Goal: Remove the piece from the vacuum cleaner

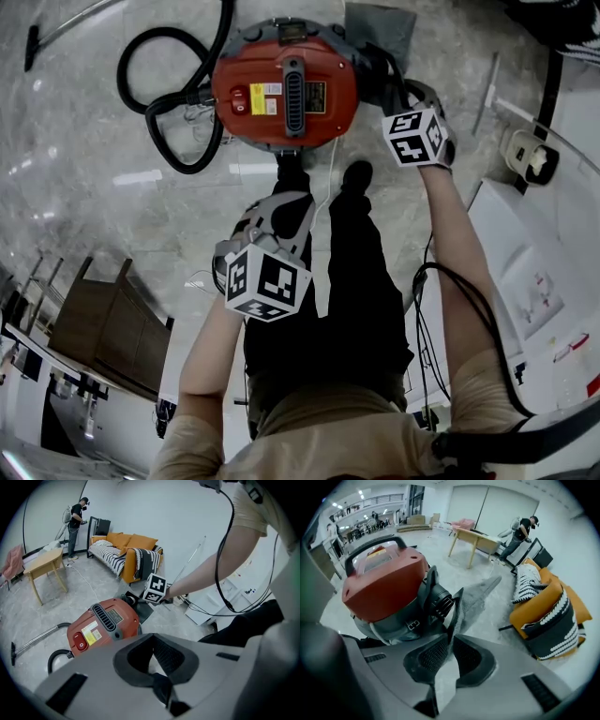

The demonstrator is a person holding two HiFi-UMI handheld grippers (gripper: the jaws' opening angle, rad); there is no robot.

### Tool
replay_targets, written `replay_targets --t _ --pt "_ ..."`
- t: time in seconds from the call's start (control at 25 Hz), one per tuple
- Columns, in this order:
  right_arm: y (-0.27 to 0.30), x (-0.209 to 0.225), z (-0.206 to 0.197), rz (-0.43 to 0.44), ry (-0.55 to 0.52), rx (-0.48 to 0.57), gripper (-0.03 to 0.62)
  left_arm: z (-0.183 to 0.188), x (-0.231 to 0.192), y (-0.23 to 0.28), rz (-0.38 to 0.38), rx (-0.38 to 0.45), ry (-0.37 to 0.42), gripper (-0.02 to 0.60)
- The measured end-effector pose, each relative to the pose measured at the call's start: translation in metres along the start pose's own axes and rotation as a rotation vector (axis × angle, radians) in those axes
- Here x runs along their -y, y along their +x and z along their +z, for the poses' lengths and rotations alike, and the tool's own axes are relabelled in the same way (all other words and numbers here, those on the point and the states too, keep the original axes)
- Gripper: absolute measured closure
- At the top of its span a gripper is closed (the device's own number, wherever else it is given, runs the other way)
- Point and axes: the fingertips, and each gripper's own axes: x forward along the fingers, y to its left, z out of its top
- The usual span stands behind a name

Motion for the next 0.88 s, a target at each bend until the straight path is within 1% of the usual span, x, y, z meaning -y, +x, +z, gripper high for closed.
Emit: replay_targets --t 0.04,0.08,0.12,0.16,0.28,0.32,0.36,0.4,0.44,0.52,0.56,0.6,0.64,0.68,0.76,0.8,0.84,0.88 --pt "0.000 0.000 -0.001 -0.020 0.019 0.004 0.556 -0.001 0.000 0.000 0.001 -0.002 -0.001 0.580" --pt "0.000 0.000 -0.001 -0.025 0.087 0.008 0.557 -0.001 0.000 0.000 0.002 -0.003 -0.002 0.580" --pt "0.000 0.001 -0.001 -0.011 0.211 0.013 0.557 -0.001 0.000 0.000 0.004 -0.003 -0.002 0.580" --pt "-0.001 0.003 -0.001 0.020 0.387 0.023 0.557 -0.001 0.000 0.000 0.005 -0.002 -0.003 0.580" --pt "0.000 0.005 -0.002 0.172 1.070 0.065 0.557 -0.001 0.000 0.000 0.006 0.002 -0.008 0.580" --pt "0.001 0.004 -0.003 0.221 1.253 0.073 0.556 -0.001 0.001 0.001 0.006 0.004 -0.009 0.580" --pt "0.002 0.003 -0.004 0.264 1.382 0.079 0.556 0.000 0.002 0.002 0.006 0.006 -0.010 0.580" --pt "0.002 0.002 -0.004 0.304 1.468 0.082 0.556 0.001 0.003 0.002 0.004 0.008 -0.011 0.580" --pt "0.001 0.001 -0.004 0.342 1.528 0.081 0.556 0.002 0.005 0.003 0.001 0.011 -0.011 0.580" --pt "0.001 0.000 -0.005 0.413 1.610 0.073 0.556 0.002 0.007 0.005 -0.003 0.013 -0.010 0.580" --pt "0.001 0.000 -0.005 0.440 1.613 0.066 0.556 0.002 0.008 0.006 -0.004 0.013 -0.010 0.580" --pt "0.002 0.001 -0.005 0.452 1.566 0.055 0.554 0.002 0.009 0.007 -0.005 0.013 -0.009 0.580" --pt "0.003 0.002 -0.004 0.443 1.460 0.038 0.554 0.002 0.010 0.008 -0.007 0.012 -0.009 0.580" --pt "0.003 0.002 -0.002 0.411 1.298 0.016 0.554 0.001 0.010 0.009 -0.008 0.010 -0.008 0.580" --pt "0.005 0.001 0.002 0.304 0.902 -0.038 0.554 0.001 0.013 0.011 -0.012 0.004 -0.003 0.580" --pt "0.006 -0.001 0.004 0.254 0.727 -0.064 0.554 0.001 0.014 0.012 -0.013 0.000 -0.001 0.580" --pt "0.009 -0.003 0.006 0.220 0.598 -0.085 0.554 0.002 0.015 0.013 -0.014 -0.002 0.000 0.580" --pt "0.012 -0.004 0.007 0.203 0.526 -0.095 0.554 0.004 0.016 0.013 -0.015 -0.001 0.000 0.580"
